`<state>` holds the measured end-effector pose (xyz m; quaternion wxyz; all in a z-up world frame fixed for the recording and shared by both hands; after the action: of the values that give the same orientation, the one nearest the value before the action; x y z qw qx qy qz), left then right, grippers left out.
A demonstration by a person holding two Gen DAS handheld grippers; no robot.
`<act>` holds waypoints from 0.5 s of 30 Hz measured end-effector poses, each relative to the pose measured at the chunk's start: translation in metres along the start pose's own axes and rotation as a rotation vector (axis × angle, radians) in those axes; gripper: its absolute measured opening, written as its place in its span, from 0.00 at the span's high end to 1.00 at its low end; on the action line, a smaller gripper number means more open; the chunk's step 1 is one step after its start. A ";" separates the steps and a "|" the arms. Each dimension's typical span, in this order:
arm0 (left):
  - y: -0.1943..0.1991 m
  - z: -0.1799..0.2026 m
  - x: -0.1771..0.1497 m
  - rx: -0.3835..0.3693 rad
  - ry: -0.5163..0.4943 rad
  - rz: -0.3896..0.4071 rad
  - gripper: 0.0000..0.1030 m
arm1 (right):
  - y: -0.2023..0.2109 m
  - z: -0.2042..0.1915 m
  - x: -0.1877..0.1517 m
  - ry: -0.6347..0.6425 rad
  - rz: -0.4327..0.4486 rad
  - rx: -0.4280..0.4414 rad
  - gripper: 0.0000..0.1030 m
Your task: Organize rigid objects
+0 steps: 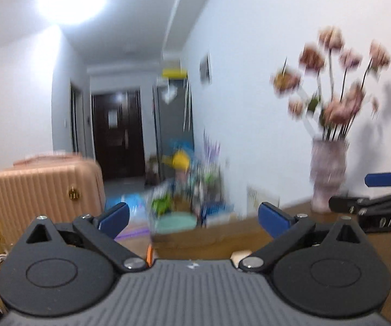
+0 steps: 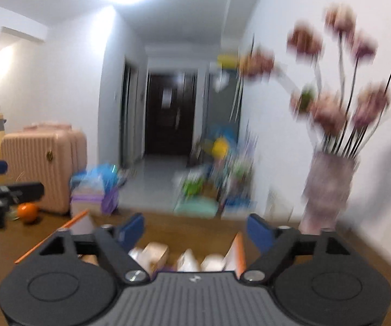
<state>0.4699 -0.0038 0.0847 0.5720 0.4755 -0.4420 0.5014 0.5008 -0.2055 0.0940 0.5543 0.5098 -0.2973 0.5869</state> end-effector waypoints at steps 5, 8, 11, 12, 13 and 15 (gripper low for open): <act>0.035 0.002 0.003 -0.012 0.061 0.058 0.00 | 0.039 0.004 -0.002 -0.013 0.114 -0.061 0.13; 0.050 0.007 0.007 -0.005 0.055 0.067 0.00 | 0.057 0.004 -0.004 -0.035 0.125 -0.072 0.13; 0.067 0.010 0.011 -0.010 0.064 0.081 0.00 | 0.075 0.000 -0.006 -0.023 0.125 -0.080 0.13; 0.074 0.009 0.014 -0.013 0.068 0.087 0.00 | 0.082 0.000 -0.006 -0.026 0.129 -0.081 0.13; 0.082 0.010 0.015 -0.017 0.070 0.094 0.00 | 0.090 -0.001 -0.007 -0.035 0.131 -0.078 0.13; 0.098 0.010 0.014 -0.024 0.079 0.105 0.00 | 0.106 -0.005 -0.007 -0.056 0.135 -0.068 0.13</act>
<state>0.3739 -0.0074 0.1105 0.5676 0.4246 -0.4493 0.5438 0.3972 -0.2258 0.1088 0.5219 0.4858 -0.3661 0.5980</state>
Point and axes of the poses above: each gripper's, at about its wrist camera, not at the fingertips, and y roughly against the way its jaws point, z to its right, x to its top, the point moved 2 cm from there along -y, roughly the way its jaws point, and after that the axes turned 13 degrees about y, right-handed, at the moved point
